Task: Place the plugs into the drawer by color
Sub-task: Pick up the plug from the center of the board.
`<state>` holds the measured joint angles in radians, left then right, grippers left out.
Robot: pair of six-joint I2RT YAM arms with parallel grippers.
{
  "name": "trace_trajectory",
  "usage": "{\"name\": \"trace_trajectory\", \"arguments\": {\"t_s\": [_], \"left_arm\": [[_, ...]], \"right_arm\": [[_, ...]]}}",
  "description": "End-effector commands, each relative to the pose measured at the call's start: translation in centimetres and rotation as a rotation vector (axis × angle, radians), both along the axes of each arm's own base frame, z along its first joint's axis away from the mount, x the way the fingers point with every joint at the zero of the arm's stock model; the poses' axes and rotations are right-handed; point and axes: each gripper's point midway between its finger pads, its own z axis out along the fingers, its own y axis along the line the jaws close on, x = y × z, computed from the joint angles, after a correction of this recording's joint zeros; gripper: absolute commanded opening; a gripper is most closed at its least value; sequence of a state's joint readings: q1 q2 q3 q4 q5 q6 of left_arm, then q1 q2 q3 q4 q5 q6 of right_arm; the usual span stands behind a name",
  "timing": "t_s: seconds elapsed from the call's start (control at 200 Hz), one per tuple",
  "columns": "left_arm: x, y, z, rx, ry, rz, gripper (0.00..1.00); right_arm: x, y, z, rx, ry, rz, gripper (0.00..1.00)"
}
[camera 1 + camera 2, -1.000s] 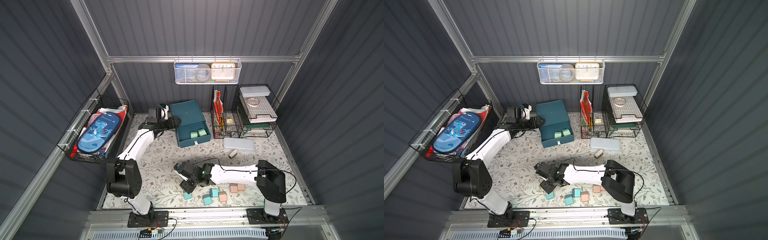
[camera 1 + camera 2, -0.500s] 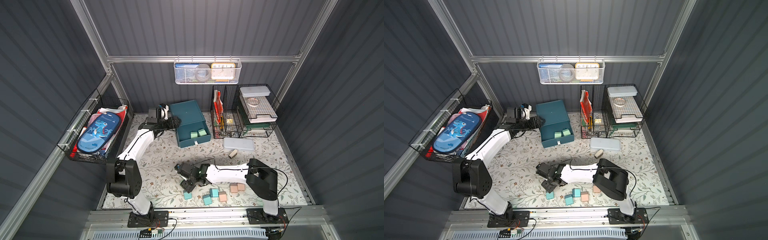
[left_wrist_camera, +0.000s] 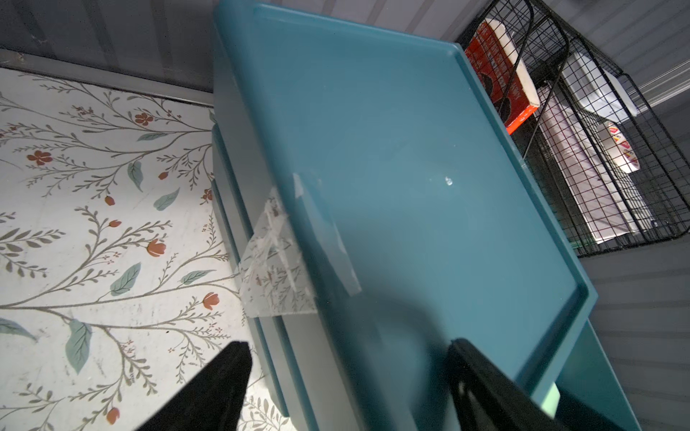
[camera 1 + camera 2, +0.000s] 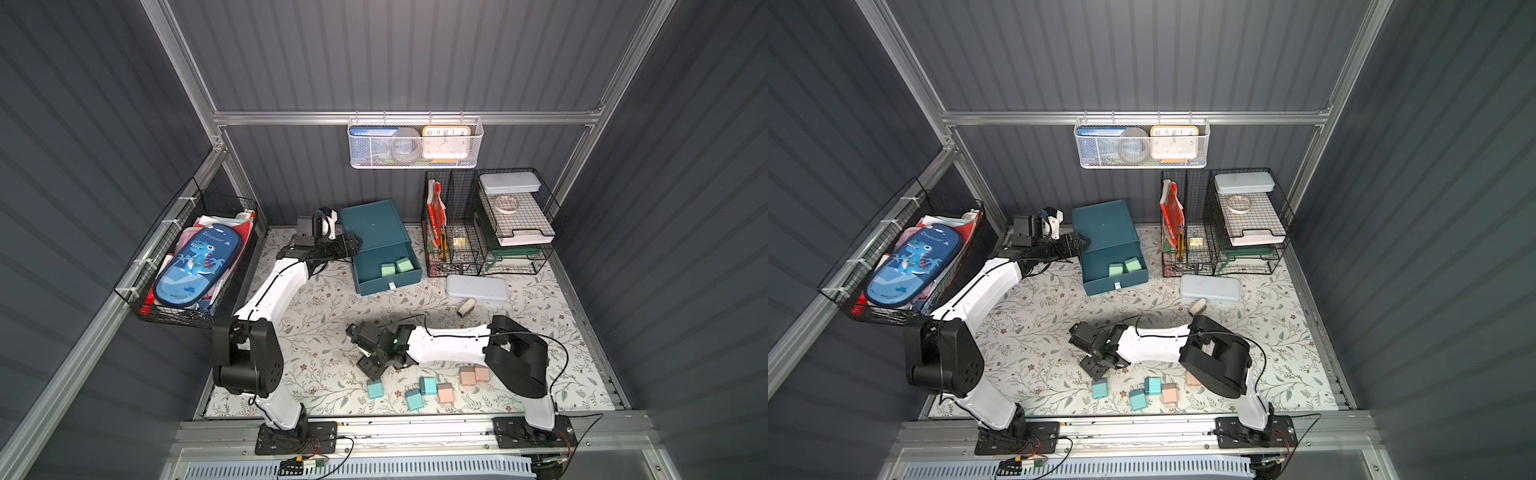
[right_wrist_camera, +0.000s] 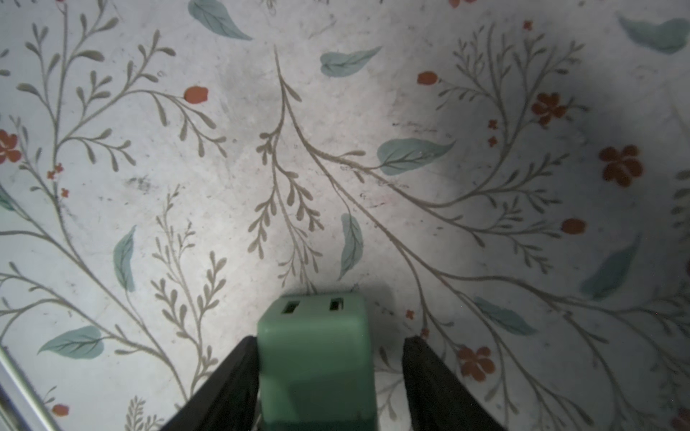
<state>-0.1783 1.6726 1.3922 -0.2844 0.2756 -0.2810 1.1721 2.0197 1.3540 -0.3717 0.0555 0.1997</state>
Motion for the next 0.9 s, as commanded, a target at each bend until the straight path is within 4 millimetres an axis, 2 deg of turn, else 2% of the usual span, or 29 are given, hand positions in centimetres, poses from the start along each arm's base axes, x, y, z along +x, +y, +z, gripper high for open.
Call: {"name": "trace_trajectory", "arguments": {"t_s": [0.0, 0.185, 0.29, 0.355, 0.425, 0.52, 0.6, 0.731, 0.851, 0.896], "left_arm": [[-1.3, 0.2, -1.2, 0.038, 0.043, -0.005, 0.87], [-1.2, 0.2, -1.3, 0.038, 0.044, -0.005, 0.87], [-1.2, 0.2, -1.4, 0.039, 0.047, -0.004, 0.87], [-1.2, 0.2, -1.5, 0.04, 0.048, -0.004, 0.87], [-1.2, 0.2, -1.6, 0.041, 0.052, -0.003, 0.87], [-1.3, 0.3, -1.7, 0.041, 0.053, -0.003, 0.87], [-1.3, 0.2, -1.5, 0.037, 0.047, -0.003, 0.87], [-1.5, 0.1, -1.4, 0.033, 0.048, -0.01, 0.87], [-1.6, 0.0, -1.7, 0.027, 0.056, -0.015, 0.87], [-1.6, 0.0, -1.8, 0.026, 0.061, -0.017, 0.87]], "right_arm": [[0.6, -0.1, -0.4, -0.012, -0.006, -0.01, 0.58], [1.0, -0.5, -0.5, -0.012, 0.003, -0.032, 0.43], [1.0, -0.9, 1.2, 0.0, -0.004, -0.053, 0.32], [1.3, -1.2, 4.1, 0.034, -0.026, -0.081, 0.3], [1.9, -1.8, 8.7, 0.091, -0.077, -0.13, 0.29], [4.0, -2.8, 15.7, 0.222, -0.178, -0.233, 0.29], [6.4, -3.8, 19.9, 0.323, -0.194, -0.323, 0.3], [11.0, -4.9, 23.6, 0.425, -0.2, -0.438, 0.3], [15.3, -4.3, 25.3, 0.494, -0.215, -0.473, 0.3], [16.7, -3.7, 25.4, 0.495, -0.229, -0.473, 0.3]]}}
